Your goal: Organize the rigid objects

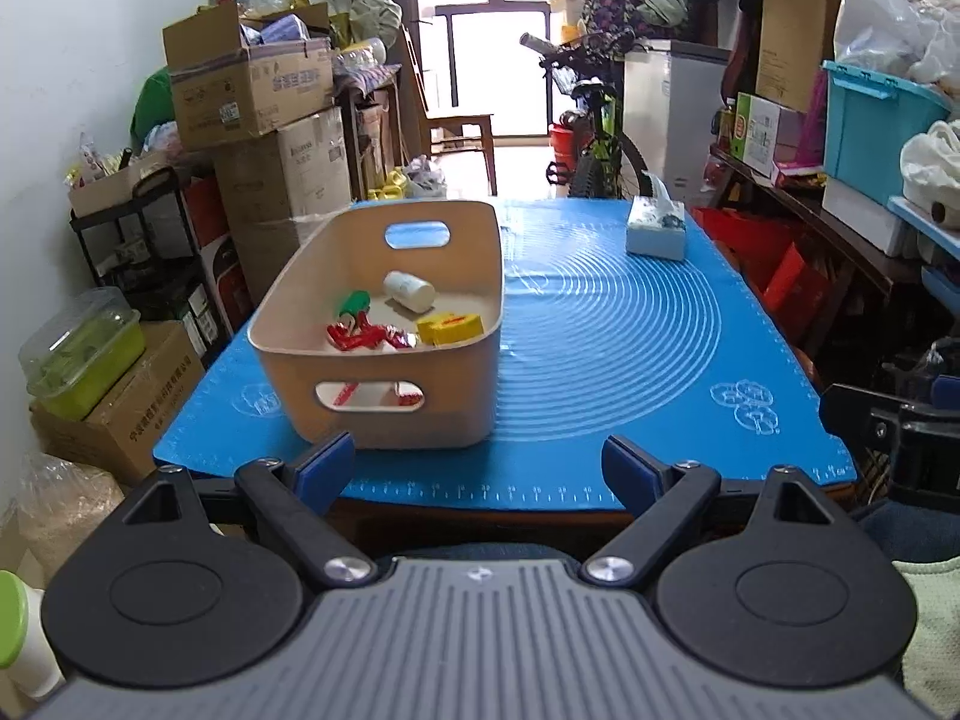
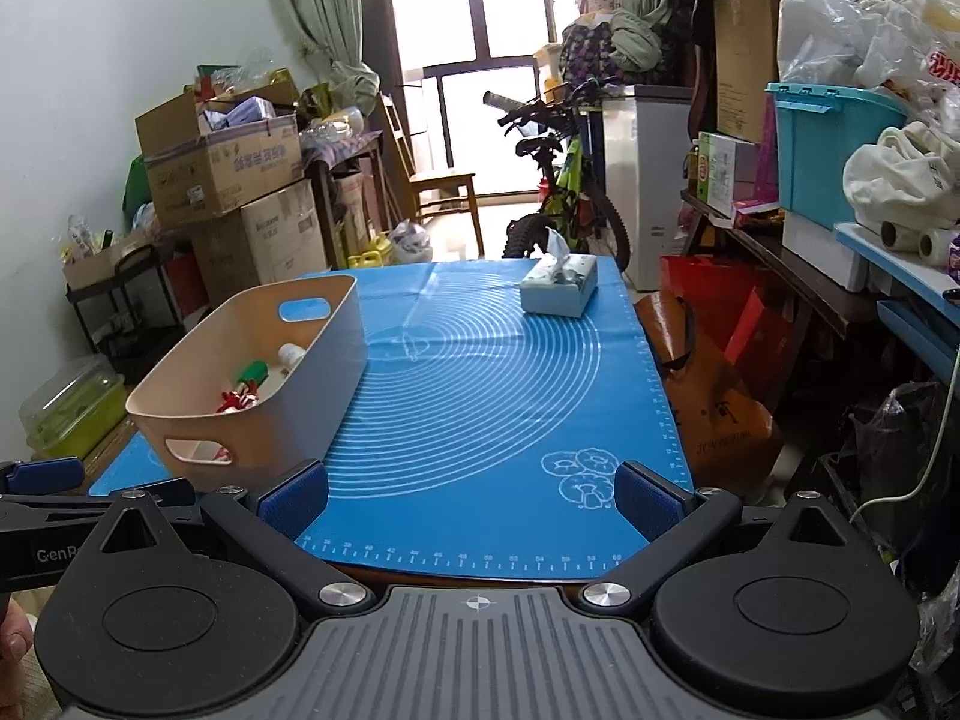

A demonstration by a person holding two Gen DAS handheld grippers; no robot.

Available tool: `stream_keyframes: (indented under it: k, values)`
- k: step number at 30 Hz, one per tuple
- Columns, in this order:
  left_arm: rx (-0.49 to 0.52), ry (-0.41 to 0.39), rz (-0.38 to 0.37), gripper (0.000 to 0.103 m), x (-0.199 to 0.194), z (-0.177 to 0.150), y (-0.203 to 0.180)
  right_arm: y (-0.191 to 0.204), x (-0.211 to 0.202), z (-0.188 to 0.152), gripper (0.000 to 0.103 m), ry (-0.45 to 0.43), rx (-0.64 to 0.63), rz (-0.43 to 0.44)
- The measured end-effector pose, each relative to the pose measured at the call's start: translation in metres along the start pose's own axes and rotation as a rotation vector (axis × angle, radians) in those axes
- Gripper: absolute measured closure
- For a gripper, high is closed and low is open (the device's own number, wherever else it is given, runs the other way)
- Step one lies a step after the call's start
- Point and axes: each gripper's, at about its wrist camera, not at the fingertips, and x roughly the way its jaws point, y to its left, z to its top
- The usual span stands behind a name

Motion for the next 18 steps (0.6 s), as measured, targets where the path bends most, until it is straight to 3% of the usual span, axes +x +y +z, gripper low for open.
stream_keyframes:
  k: [18]
  values:
    - [-0.022,0.037,-0.010,0.014,0.007,-0.007,0.006,0.007,0.013,-0.022,0.003,0.027,-0.068,0.000]
